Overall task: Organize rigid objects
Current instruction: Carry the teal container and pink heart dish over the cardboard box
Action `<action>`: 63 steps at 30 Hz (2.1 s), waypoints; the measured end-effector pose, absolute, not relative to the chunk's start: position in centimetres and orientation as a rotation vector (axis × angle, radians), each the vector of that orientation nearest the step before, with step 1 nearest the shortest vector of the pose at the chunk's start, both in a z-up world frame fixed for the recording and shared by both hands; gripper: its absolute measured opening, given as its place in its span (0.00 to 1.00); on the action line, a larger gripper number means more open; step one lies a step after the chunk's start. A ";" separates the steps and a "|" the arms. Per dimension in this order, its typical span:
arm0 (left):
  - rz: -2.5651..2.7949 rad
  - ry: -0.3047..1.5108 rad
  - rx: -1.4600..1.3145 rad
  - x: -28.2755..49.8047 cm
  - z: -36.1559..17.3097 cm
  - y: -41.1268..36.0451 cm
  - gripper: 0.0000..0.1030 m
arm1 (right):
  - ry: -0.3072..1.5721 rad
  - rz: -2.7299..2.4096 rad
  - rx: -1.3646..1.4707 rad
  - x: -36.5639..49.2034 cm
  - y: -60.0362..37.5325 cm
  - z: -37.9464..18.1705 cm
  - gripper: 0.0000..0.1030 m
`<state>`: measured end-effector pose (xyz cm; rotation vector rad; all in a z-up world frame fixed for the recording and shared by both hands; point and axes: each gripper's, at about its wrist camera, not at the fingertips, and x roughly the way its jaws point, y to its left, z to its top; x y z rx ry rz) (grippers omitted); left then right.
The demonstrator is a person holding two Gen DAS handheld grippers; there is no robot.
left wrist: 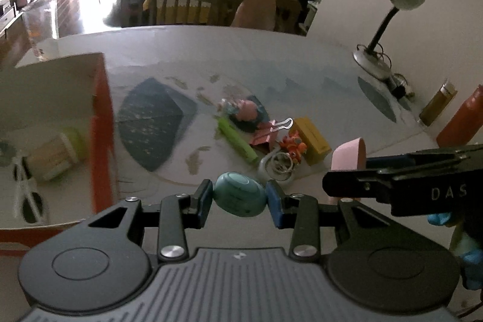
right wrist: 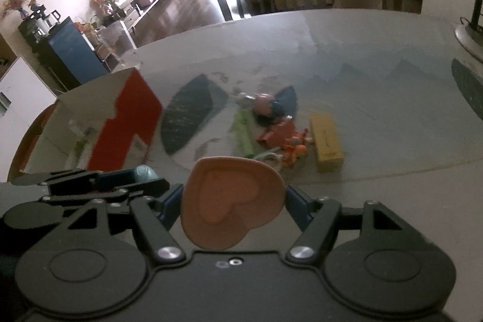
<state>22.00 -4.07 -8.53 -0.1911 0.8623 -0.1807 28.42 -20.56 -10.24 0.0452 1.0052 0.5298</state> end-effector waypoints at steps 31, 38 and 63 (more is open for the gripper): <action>-0.068 0.762 -0.199 15.8 -3.8 11.0 0.37 | 0.907 0.665 -0.042 23.3 -5.2 -5.9 0.69; -0.023 0.769 -0.201 15.5 -4.2 14.5 0.37 | 0.917 0.696 -0.073 23.4 -1.5 -6.5 0.69; 0.059 0.954 -0.065 22.0 -10.0 21.6 0.37 | 1.018 0.699 -0.282 28.2 8.4 -13.9 0.69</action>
